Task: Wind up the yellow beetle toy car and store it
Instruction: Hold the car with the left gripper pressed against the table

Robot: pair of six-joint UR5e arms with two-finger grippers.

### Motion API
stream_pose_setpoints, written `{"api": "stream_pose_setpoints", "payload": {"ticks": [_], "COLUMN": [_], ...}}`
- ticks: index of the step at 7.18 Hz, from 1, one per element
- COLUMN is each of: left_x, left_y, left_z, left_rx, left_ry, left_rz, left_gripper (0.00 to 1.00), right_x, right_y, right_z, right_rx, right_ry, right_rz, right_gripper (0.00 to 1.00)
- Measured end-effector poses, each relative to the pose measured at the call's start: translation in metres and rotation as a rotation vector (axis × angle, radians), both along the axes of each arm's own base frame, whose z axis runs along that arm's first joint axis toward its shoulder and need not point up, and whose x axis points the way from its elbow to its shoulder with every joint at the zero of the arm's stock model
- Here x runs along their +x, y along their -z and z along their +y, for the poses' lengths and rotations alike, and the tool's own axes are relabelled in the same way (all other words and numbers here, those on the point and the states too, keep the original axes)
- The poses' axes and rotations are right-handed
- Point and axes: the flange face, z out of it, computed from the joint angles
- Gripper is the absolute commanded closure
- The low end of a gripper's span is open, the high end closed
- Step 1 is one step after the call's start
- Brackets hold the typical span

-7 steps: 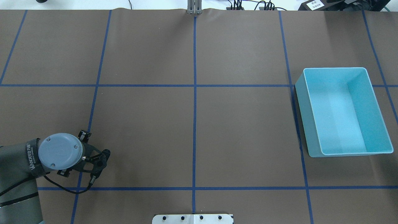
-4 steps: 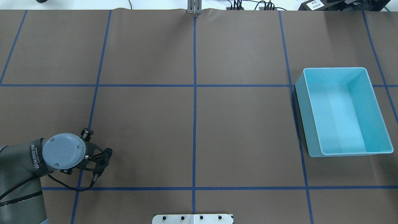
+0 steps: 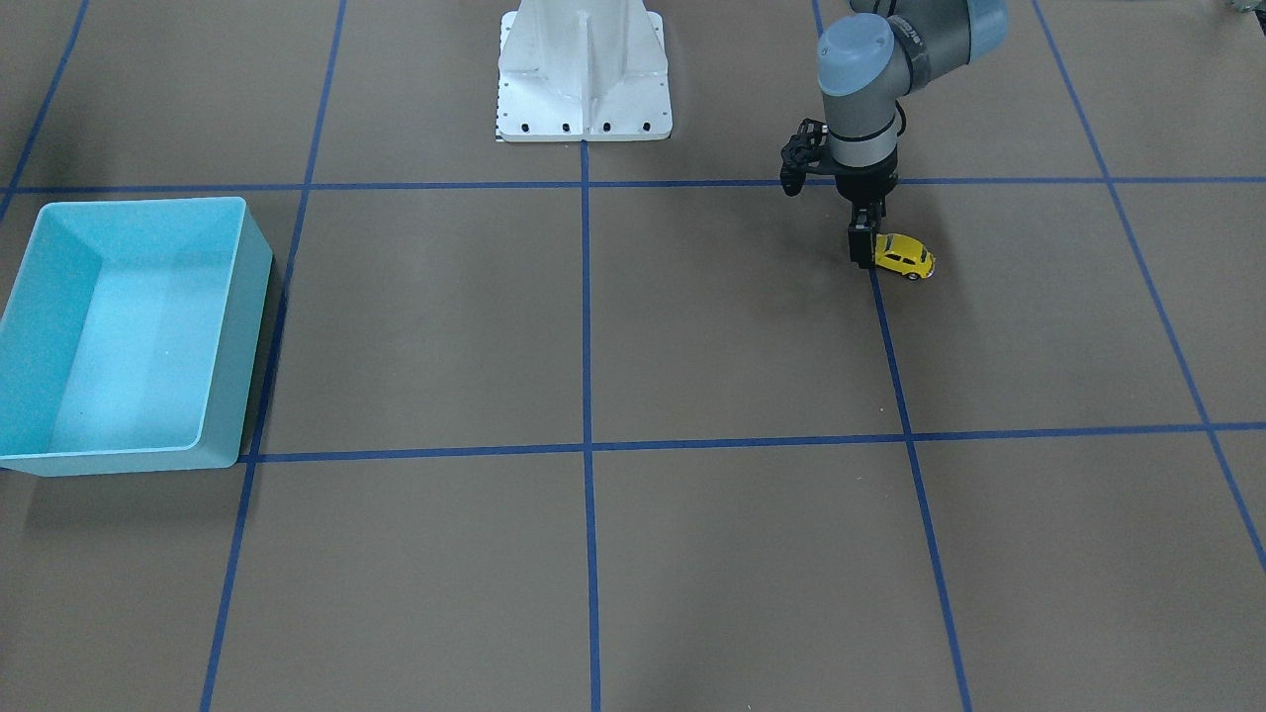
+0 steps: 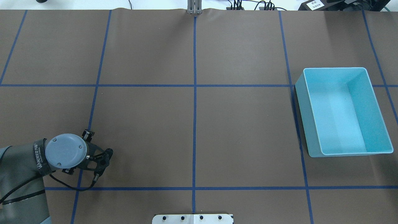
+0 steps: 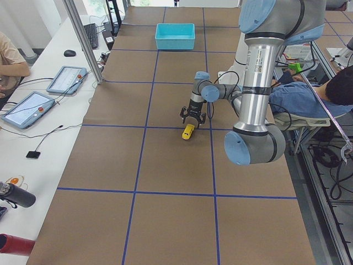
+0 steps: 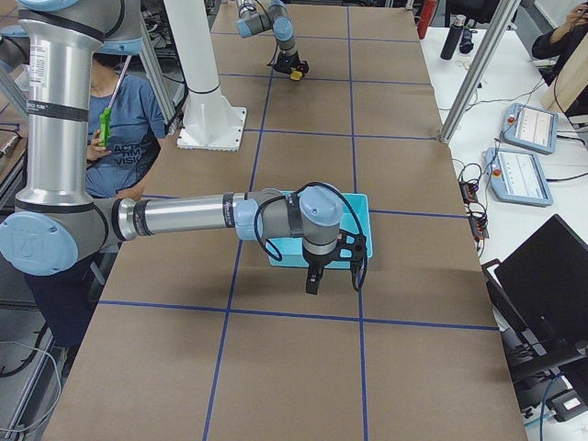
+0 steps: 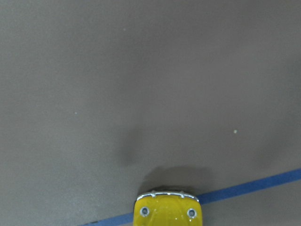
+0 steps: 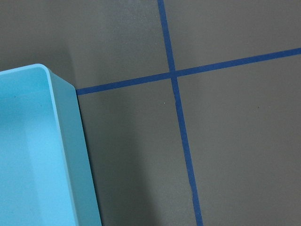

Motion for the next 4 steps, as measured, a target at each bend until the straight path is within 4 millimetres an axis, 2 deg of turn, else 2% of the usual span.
{"api": "stream_pose_setpoints", "payload": {"ticks": [3,4], "left_x": [0.0,0.0002], "left_y": [-0.0036,-0.004], "left_z": [0.0002,0.0001], "left_rx": [0.001,0.0], "left_ry": [-0.001,-0.001], "left_rz": [0.006,0.007], "left_gripper": [0.16,0.22], "right_x": [-0.0007,-0.0008], "right_y": [-0.0002,-0.0002], "right_z": [-0.0001,-0.0001], "right_rx": [0.001,0.0], "right_ry": [0.002,0.002], "right_rz": [0.0,0.0], "right_gripper": [0.0,0.0]}}
